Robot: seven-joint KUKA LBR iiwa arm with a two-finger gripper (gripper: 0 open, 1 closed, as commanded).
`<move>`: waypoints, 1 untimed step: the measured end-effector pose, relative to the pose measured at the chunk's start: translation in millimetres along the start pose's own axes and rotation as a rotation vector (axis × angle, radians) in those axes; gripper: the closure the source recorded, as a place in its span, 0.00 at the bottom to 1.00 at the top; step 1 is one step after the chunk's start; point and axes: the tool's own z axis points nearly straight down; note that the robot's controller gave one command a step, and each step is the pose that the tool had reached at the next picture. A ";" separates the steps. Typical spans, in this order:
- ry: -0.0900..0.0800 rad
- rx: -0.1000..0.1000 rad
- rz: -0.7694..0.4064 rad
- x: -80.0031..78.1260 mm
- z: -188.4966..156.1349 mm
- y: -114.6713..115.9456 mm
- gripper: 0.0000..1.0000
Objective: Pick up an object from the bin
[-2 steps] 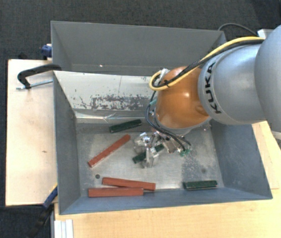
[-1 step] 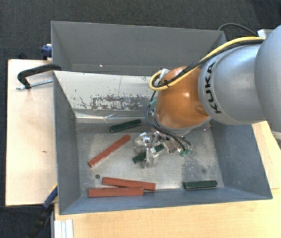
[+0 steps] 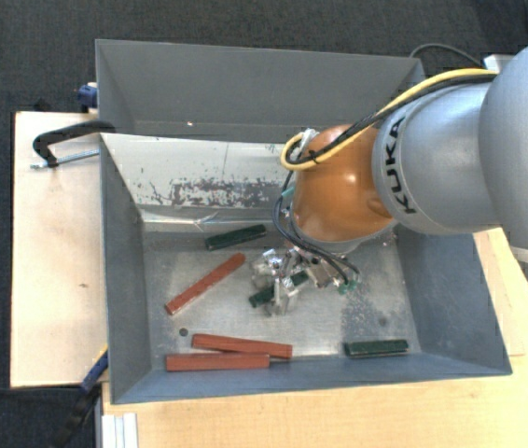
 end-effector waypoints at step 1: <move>0.001 0.000 0.000 0.0 -2.8 0.1 1.00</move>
Offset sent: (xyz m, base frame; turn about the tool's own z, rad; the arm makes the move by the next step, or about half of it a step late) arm 0.0000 0.0001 0.0533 0.0000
